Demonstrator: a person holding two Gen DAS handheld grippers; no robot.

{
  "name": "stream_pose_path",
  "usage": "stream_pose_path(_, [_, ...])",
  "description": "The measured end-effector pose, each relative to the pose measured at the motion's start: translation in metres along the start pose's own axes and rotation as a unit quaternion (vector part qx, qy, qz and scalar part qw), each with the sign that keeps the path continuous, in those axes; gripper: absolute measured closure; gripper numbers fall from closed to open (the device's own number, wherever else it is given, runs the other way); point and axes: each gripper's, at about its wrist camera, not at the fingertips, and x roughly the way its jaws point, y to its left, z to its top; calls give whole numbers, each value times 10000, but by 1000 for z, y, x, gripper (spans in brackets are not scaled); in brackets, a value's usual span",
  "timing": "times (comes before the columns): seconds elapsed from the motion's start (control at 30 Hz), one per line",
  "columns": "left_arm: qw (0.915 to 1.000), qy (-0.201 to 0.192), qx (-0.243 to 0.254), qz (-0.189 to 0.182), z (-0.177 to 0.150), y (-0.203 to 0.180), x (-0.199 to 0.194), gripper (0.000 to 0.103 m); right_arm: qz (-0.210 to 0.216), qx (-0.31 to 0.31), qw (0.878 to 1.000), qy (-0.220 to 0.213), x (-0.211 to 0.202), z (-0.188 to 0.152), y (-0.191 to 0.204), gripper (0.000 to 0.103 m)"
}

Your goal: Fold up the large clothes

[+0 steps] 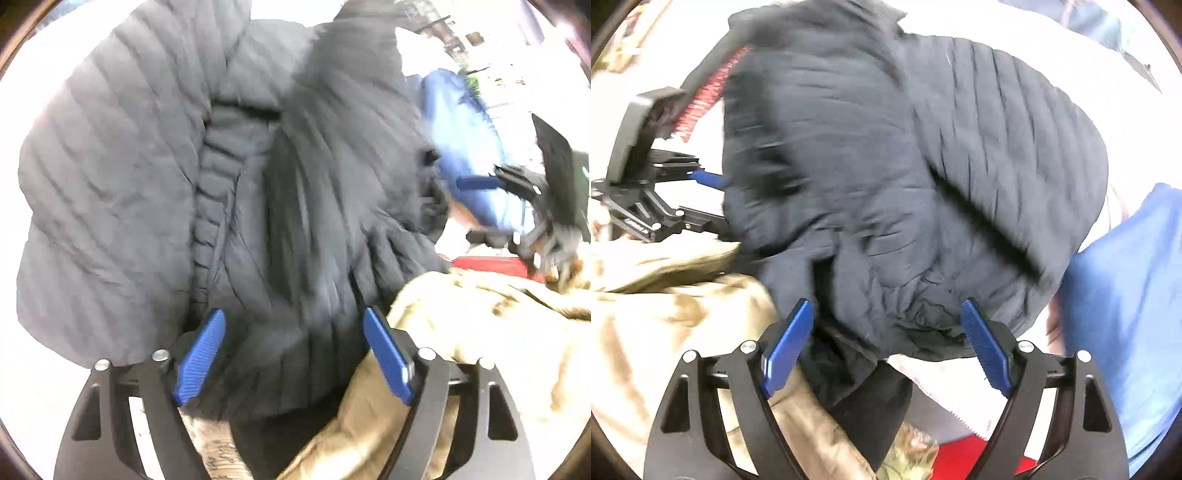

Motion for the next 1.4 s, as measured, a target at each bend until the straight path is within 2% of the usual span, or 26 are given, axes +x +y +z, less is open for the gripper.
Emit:
stream_pose_path(0.07, [9998, -157, 80, 89, -4, 7, -22, 17, -109, -22, 9995, -301, -22, 10, -11, 19])
stream_pose_path(0.13, [9978, -478, 38, 457, -2, 23, -43, 14, -330, 161, 9974, -613, -37, 22, -27, 17])
stream_pose_path(0.2, [9934, -756, -291, 810, 5, 47, -55, 14, -691, 577, 9902, -1065, -45, 36, -54, 17])
stream_pose_path(0.27, [9874, -1008, -678, 1009, 17, 75, -62, 14, -1037, 1002, 9812, -1284, -39, 58, -75, 17])
stream_pose_path(0.33, [9765, -1335, -1196, 1194, 39, 109, -69, 14, -940, 1514, 9724, -1504, -31, 83, -112, 17])
stream_pose_path(0.4, [9712, -1354, -1528, 1226, 55, 131, -67, 14, -723, 1884, 9659, -1622, -22, 106, -133, 17])
stream_pose_path(0.47, [9723, -1349, -1626, 1002, 78, 150, -56, 14, -507, 2102, 9644, -1520, -5, 129, -146, 17])
stream_pose_path(0.57, [9730, -1066, -1782, 1007, 99, 161, -31, 14, -70, 2331, 9642, -1264, 16, 160, -171, 17])
stream_pose_path(0.67, [9772, -957, -1675, 886, 111, 161, -8, 14, 158, 2260, 9683, -1056, 42, 186, -173, 17])
stream_pose_path(0.73, [9787, -899, -1666, 792, 111, 155, 2, 15, 112, 2029, 9761, -769, 70, 199, -159, 17])
stream_pose_path(0.8, [9819, -882, -1533, 680, 108, 145, 12, 17, -199, 1708, 9842, -410, 97, 203, -139, 17])
stream_pose_path(0.83, [9829, -905, -1441, 697, 105, 138, 14, 24, -279, 1554, 9868, -361, 105, 201, -131, 18])
stream_pose_path(0.87, [9841, -922, -1349, 693, 102, 131, 19, 33, -372, 1291, 9900, -422, 110, 198, -117, 25])
stream_pose_path(0.9, [9860, -929, -1234, 626, 97, 122, 23, 38, -457, 975, 9928, -525, 111, 194, -101, 45])
stream_pose_path(0.93, [9868, -931, -1178, 610, 90, 119, 24, 50, -565, 814, 9936, -539, 112, 190, -91, 61])
stream_pose_path(0.97, [9870, -939, -1125, 659, 86, 112, 26, 55, -699, 646, 9935, -627, 110, 182, -80, 70])
stream_pose_path(1.03, [9861, -1007, -1085, 757, 79, 102, 28, 75, -615, 648, 9929, -791, 98, 170, -72, 89])
stream_pose_path(1.07, [9849, -1089, -1134, 718, 76, 99, 26, 82, -429, 815, 9910, -968, 86, 162, -72, 91])
stream_pose_path(1.17, [9809, -1355, -1221, 674, 68, 86, 10, 92, 70, 1203, 9818, -1470, 46, 146, -74, 95])
stream_pose_path(1.27, [9745, -1835, -988, 833, 66, 71, -33, 95, 245, 1251, 9719, -1980, -9, 138, -67, 96])
stream_pose_path(1.37, [9588, -2496, -878, 1038, 74, 62, -91, 95, 284, 1296, 9541, -2685, -74, 132, -58, 97])
stream_pose_path(1.4, [9496, -2808, -863, 1093, 74, 59, -119, 96, 334, 1324, 9437, -3013, -101, 129, -56, 97])
